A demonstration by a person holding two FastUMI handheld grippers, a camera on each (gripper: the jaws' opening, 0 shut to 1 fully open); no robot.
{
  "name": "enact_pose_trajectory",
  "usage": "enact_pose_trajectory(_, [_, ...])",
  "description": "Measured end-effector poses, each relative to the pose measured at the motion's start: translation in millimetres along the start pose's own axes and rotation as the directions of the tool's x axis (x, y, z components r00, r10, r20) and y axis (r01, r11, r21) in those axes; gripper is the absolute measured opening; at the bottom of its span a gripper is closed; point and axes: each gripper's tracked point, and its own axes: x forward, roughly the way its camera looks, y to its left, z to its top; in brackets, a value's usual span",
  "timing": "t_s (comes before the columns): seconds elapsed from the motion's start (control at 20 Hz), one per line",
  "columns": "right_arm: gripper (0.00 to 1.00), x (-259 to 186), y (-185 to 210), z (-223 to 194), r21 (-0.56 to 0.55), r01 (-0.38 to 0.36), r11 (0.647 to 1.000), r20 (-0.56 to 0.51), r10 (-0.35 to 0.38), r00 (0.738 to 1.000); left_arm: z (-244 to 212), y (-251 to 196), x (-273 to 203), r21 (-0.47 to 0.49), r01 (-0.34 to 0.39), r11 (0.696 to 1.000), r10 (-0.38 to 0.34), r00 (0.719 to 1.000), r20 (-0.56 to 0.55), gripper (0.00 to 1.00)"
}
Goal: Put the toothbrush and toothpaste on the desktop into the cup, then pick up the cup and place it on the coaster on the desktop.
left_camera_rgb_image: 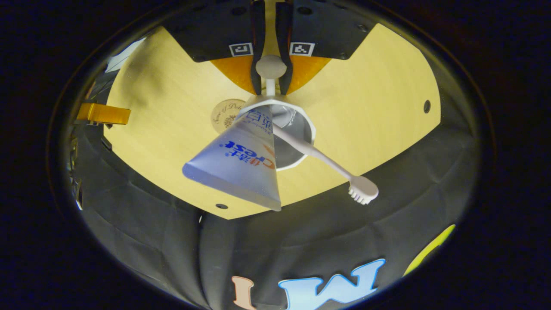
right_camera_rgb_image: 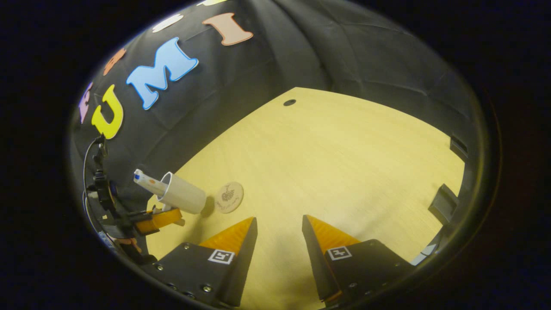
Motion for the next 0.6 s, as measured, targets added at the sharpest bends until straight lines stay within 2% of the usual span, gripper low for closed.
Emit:
enact_pose_trajectory(0.25, [0.63,-2,-30,11,0.044,0.029,0.999,0.008,-0.029,1.0,11,-32,20,0.016,0.036,0.999,-0.036,0.999,-0.025,0.16])
enact_pose_trajectory(0.6, [0.63,0,-57,26,0.083,0.044,0.996,0.003,-0.044,0.999,2,-51,40,0.007,0.026,1.0,-0.025,0.997,-0.08,0.16])
